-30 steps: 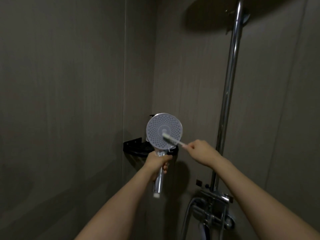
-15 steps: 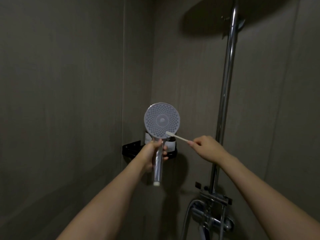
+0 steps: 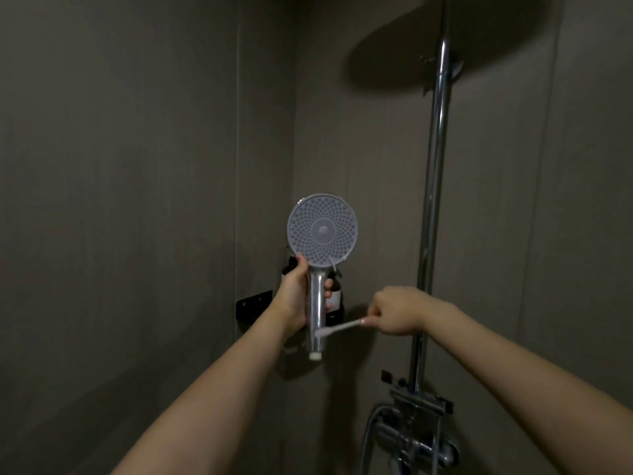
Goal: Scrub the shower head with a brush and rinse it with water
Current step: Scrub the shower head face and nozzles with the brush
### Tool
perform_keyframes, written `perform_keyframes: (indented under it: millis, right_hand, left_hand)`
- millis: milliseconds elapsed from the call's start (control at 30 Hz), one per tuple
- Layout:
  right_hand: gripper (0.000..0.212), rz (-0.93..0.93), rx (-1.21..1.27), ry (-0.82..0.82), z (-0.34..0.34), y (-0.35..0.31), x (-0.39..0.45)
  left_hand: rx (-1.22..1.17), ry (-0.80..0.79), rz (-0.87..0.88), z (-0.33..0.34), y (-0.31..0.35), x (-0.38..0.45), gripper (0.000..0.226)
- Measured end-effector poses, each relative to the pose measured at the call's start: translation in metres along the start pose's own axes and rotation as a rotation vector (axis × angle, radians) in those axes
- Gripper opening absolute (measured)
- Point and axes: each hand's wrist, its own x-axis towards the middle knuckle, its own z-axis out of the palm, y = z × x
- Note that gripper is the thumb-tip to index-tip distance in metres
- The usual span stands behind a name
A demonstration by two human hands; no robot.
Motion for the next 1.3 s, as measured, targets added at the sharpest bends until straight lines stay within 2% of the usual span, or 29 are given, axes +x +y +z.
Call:
perform_keyframes:
  millis: [67,167,200,233,333,367,467,567,633,667,733,800,833,867,933,967,1000,1067,1200,1267,1300]
  right_hand:
    - [0.039,-0.021,-0.006,0.077,-0.002,0.001,-0.002]
    - [0.043,0.034,0.155,0.366,-0.011,0.003,0.004]
    - [0.042,0.043,0.140,0.393,-0.013,0.001,0.006]
    - [0.040,0.038,0.099,0.355,-0.012,-0.001,0.006]
    - [0.040,-0.081,-0.073,0.076,0.003,-0.011,0.001]
    - [0.040,-0.128,-0.135,0.027,0.007,-0.014,-0.001]
    - [0.039,-0.171,-0.150,0.084,0.004,-0.015,-0.002]
    - [0.037,-0.070,0.050,0.264,-0.013,-0.007,0.003]
    - [0.040,-0.014,0.099,0.379,-0.021,-0.002,0.006]
    - [0.039,-0.015,0.051,0.353,-0.021,-0.002,0.005]
    - [0.038,-0.074,-0.069,0.150,-0.012,-0.006,0.003]
    - [0.038,-0.134,-0.093,-0.020,0.000,-0.009,0.002]
    - [0.038,-0.146,-0.053,-0.034,0.002,-0.009,0.000]
    - [0.038,-0.135,0.067,0.007,0.003,-0.006,0.000]
    - [0.039,-0.070,0.457,0.199,0.001,-0.001,0.000]
    - [0.041,-0.044,0.573,0.316,0.001,0.002,0.000]
    - [0.042,-0.033,0.577,0.376,0.003,0.002,0.001]
    - [0.040,-0.043,0.446,0.320,0.011,-0.003,0.001]
    - [0.040,-0.128,0.193,-0.020,0.029,-0.012,-0.004]
    - [0.041,-0.151,0.125,-0.035,0.031,-0.012,-0.008]
    - [0.040,-0.152,0.161,0.011,0.030,-0.011,-0.010]
  left_hand:
    - [0.014,0.011,0.004,-0.003,-0.002,0.001,0.064]
    - [-0.012,0.019,0.016,0.002,-0.002,-0.003,0.063]
    - [-0.037,0.004,0.015,0.005,-0.001,-0.004,0.063]
    - [-0.062,-0.012,0.011,0.008,0.001,-0.006,0.062]
    - [-0.115,-0.046,-0.016,0.011,0.008,-0.010,0.059]
    - [-0.118,-0.042,-0.033,0.011,0.009,-0.011,0.059]
    - [-0.093,-0.011,-0.053,0.006,0.010,-0.009,0.059]
    - [-0.088,-0.003,-0.049,0.004,0.012,-0.009,0.053]
    - [-0.115,-0.006,-0.078,0.007,0.013,-0.012,0.052]
    - [-0.131,-0.009,-0.081,0.007,0.013,-0.013,0.052]
    - [-0.142,0.009,-0.075,0.003,0.011,-0.011,0.050]
    - [-0.122,0.030,-0.062,-0.003,0.009,-0.009,0.049]
    - [-0.112,0.037,-0.057,-0.004,0.008,-0.009,0.050]
    - [-0.110,0.043,-0.053,-0.005,0.007,-0.009,0.051]
    - [-0.120,0.062,-0.037,-0.005,0.005,-0.007,0.054]
    - [-0.135,0.064,-0.025,-0.005,0.003,-0.006,0.054]
    - [-0.156,0.068,-0.016,-0.005,0.001,-0.005,0.055]
    - [-0.195,0.075,-0.007,-0.005,0.001,-0.002,0.053]
    - [-0.207,0.056,0.008,-0.003,0.004,-0.001,0.051]
    - [-0.226,0.057,0.012,-0.004,0.005,-0.001,0.050]
    - [-0.232,0.057,0.013,-0.004,0.005,0.000,0.050]
